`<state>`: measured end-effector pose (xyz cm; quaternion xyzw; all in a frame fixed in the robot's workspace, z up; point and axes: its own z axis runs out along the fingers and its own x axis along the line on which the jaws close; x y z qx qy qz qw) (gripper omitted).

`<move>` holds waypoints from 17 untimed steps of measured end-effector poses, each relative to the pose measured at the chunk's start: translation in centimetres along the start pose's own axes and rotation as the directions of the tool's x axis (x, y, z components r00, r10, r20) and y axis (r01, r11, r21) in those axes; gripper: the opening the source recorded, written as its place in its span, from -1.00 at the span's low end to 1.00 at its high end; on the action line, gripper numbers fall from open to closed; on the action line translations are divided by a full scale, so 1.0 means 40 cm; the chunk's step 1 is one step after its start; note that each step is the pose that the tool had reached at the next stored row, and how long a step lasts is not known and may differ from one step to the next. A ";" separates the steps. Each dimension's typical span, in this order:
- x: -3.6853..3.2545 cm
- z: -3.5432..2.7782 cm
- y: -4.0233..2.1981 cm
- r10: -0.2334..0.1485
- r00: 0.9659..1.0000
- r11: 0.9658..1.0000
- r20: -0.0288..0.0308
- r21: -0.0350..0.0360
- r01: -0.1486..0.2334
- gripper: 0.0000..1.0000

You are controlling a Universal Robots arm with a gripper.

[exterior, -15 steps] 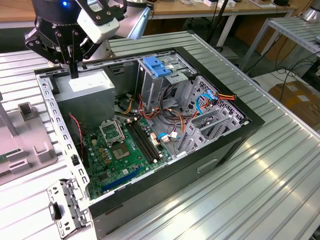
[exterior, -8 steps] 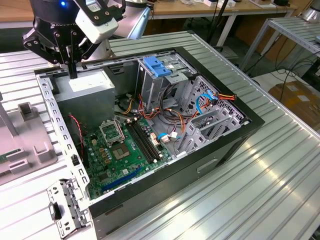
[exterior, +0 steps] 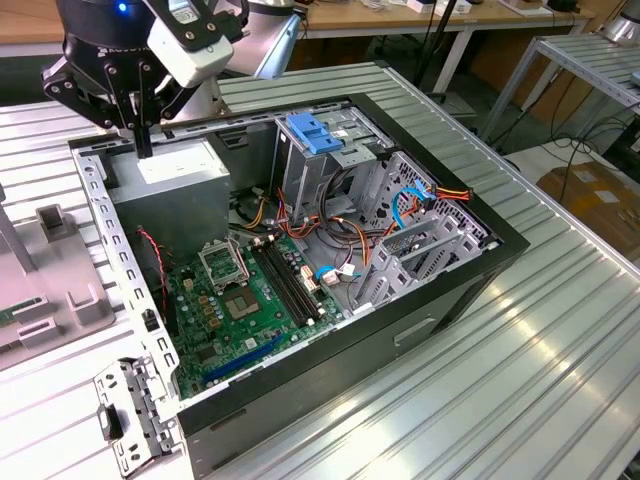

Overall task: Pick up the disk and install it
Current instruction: 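Reach for the disk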

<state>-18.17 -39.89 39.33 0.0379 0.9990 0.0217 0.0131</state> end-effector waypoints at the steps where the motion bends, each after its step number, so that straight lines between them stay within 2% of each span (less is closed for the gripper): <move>1: 0.001 0.000 0.000 0.000 1.000 1.000 0.000 0.000 0.000 -0.79; 17: 0.016 0.000 -0.001 0.000 1.000 1.000 0.000 0.000 0.000 -0.79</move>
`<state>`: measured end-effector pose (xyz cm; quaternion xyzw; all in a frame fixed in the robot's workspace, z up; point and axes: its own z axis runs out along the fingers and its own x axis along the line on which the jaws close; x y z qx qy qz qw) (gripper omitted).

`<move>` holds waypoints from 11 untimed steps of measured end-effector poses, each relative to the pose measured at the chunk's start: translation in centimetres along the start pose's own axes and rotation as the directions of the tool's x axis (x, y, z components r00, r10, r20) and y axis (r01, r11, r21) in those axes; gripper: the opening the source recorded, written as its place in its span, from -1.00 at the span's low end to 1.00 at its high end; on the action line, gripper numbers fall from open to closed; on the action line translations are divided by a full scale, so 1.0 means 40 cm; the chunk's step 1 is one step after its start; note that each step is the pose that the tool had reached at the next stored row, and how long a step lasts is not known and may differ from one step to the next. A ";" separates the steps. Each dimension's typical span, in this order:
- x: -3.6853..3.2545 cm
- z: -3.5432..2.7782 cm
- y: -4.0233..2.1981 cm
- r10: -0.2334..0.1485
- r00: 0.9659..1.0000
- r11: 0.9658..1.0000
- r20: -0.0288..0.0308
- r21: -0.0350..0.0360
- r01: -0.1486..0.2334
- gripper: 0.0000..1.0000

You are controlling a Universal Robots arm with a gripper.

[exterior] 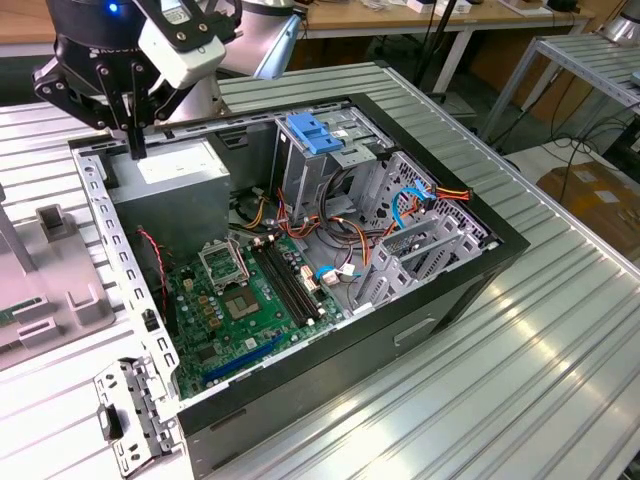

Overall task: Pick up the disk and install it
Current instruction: 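Reach for the disk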

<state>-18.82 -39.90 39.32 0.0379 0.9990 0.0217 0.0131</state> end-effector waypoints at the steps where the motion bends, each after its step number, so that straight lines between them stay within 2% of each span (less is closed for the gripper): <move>1: 0.002 0.000 0.000 0.000 1.000 1.000 0.000 0.000 0.000 -0.79; 3: 0.010 0.000 -0.001 0.000 1.000 1.000 0.000 0.000 0.000 -0.79; 11: 0.020 0.000 -0.001 0.000 1.000 1.000 0.000 0.000 0.000 -0.79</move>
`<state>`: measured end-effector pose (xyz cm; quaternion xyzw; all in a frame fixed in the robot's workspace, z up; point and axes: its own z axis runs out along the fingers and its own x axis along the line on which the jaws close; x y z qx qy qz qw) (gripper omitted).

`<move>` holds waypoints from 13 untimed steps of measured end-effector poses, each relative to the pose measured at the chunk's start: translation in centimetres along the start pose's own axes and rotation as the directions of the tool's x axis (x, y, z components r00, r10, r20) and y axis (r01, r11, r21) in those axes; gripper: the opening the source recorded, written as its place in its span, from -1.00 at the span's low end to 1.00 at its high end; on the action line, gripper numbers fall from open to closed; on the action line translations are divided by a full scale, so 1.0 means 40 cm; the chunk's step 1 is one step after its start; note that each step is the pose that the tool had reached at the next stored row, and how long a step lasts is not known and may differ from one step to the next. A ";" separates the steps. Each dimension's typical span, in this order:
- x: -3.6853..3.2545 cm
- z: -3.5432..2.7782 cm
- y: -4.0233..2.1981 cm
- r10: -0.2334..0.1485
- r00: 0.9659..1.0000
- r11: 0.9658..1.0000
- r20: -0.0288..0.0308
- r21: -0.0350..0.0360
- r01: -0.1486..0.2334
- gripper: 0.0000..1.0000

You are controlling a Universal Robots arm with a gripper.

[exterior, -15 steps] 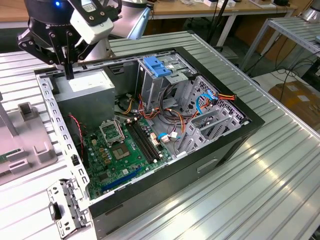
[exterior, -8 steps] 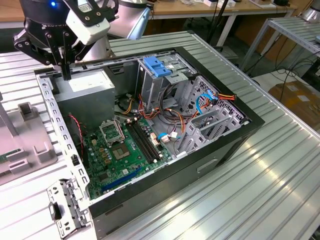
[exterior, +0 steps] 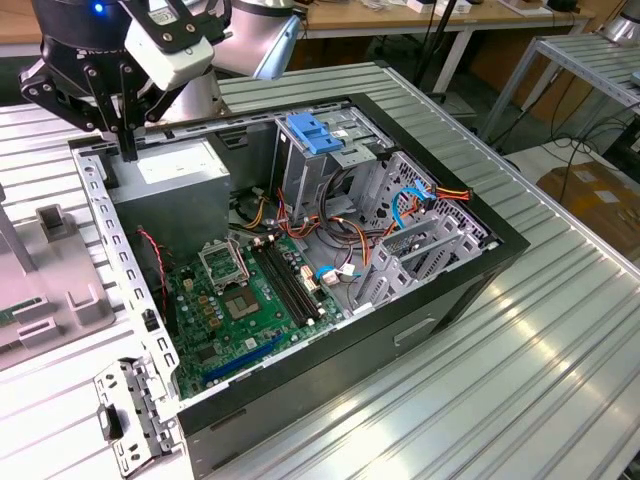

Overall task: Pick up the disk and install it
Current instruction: 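Reach for the disk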

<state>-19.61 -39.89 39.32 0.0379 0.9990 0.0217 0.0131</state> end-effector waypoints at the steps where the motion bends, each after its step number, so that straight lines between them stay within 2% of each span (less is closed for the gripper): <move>1: 0.001 0.000 0.000 0.000 1.000 1.000 0.000 0.000 0.000 -0.79; 13: 0.009 0.000 -0.001 0.000 1.000 1.000 0.000 0.000 0.000 -0.79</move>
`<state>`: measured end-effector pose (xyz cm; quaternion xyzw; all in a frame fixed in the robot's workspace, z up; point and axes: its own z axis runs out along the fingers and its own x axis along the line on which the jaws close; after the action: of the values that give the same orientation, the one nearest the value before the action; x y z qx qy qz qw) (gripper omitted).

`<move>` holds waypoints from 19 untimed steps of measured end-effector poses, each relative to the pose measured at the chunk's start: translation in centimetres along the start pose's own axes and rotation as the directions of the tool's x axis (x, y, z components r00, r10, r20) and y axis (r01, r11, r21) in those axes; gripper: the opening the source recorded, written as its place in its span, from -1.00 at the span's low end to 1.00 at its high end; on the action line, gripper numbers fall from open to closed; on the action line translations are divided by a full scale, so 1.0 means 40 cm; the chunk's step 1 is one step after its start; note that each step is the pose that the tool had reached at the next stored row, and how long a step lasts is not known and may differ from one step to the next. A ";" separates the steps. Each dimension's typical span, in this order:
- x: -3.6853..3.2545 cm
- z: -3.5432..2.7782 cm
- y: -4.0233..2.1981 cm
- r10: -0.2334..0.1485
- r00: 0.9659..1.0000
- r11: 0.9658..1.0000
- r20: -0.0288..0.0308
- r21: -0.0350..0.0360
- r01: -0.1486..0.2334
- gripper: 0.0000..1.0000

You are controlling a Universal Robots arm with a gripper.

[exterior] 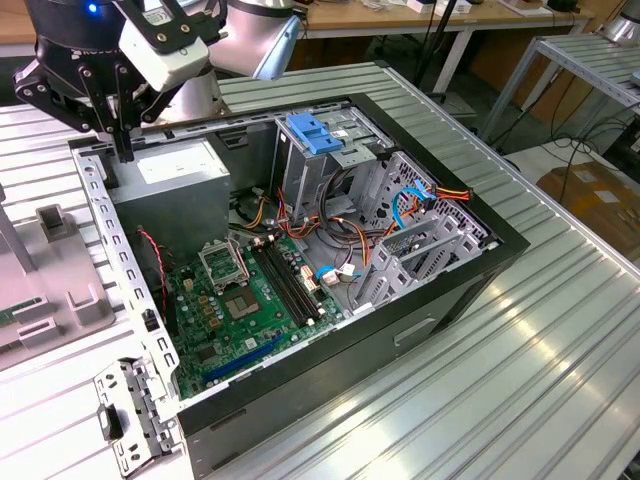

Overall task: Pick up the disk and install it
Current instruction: 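Reach for the disk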

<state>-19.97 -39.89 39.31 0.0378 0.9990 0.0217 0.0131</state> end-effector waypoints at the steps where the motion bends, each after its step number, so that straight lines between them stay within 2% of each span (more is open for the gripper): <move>1: 0.000 0.000 0.000 0.000 1.000 1.000 0.000 0.000 0.000 -0.79; 19: 0.020 -0.001 -0.001 0.000 1.000 1.000 0.000 0.000 0.000 -0.79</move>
<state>-20.80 -39.89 39.31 0.0379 0.9990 0.0217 0.0131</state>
